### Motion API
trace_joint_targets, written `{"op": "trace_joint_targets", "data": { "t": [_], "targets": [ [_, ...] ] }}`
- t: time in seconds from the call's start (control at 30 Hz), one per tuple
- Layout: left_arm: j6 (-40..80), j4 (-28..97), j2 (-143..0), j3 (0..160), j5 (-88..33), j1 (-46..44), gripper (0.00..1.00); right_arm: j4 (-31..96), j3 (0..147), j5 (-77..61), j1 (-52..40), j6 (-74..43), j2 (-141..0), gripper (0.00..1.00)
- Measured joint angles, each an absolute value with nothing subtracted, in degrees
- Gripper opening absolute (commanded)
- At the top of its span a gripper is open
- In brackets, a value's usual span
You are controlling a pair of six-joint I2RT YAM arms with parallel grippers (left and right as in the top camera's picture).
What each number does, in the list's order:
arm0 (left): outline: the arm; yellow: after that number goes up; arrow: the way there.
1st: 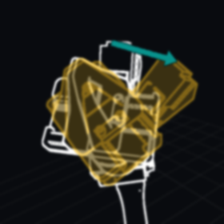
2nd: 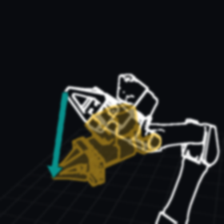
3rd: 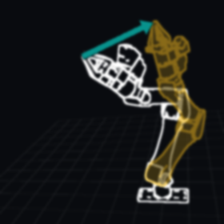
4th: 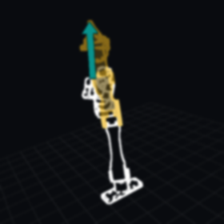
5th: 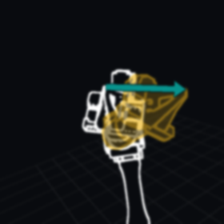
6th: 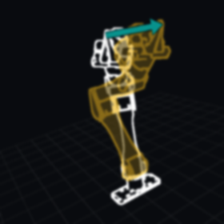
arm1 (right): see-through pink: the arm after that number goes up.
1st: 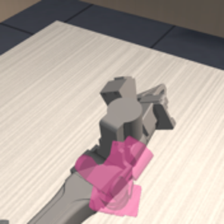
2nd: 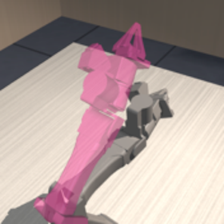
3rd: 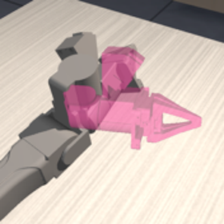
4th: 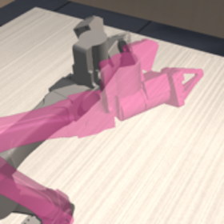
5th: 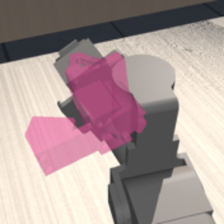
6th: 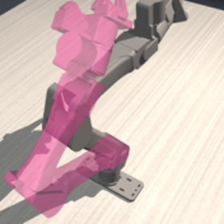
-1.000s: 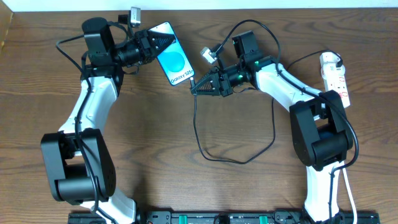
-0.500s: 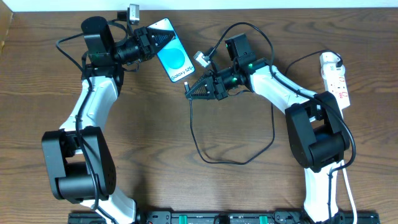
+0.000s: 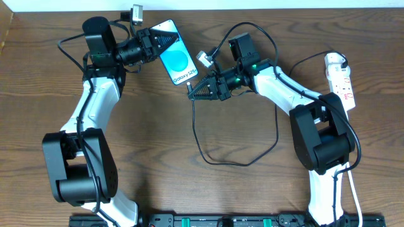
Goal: Plug charger to phone and switch on socket
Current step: 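Push the connector into the phone's bottom port held by the left gripper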
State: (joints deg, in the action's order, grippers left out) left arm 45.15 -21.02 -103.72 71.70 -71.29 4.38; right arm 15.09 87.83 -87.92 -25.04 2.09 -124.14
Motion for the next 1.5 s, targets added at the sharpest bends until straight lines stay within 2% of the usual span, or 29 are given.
{"op": "trace_joint_targets", "data": {
  "t": [1.5],
  "targets": [
    [41.71,-21.47,-103.72,71.7,-73.34,3.9,0.07,11.22,87.81,-88.33,-25.54,-3.81,-124.14,0.01]
  ]
}}
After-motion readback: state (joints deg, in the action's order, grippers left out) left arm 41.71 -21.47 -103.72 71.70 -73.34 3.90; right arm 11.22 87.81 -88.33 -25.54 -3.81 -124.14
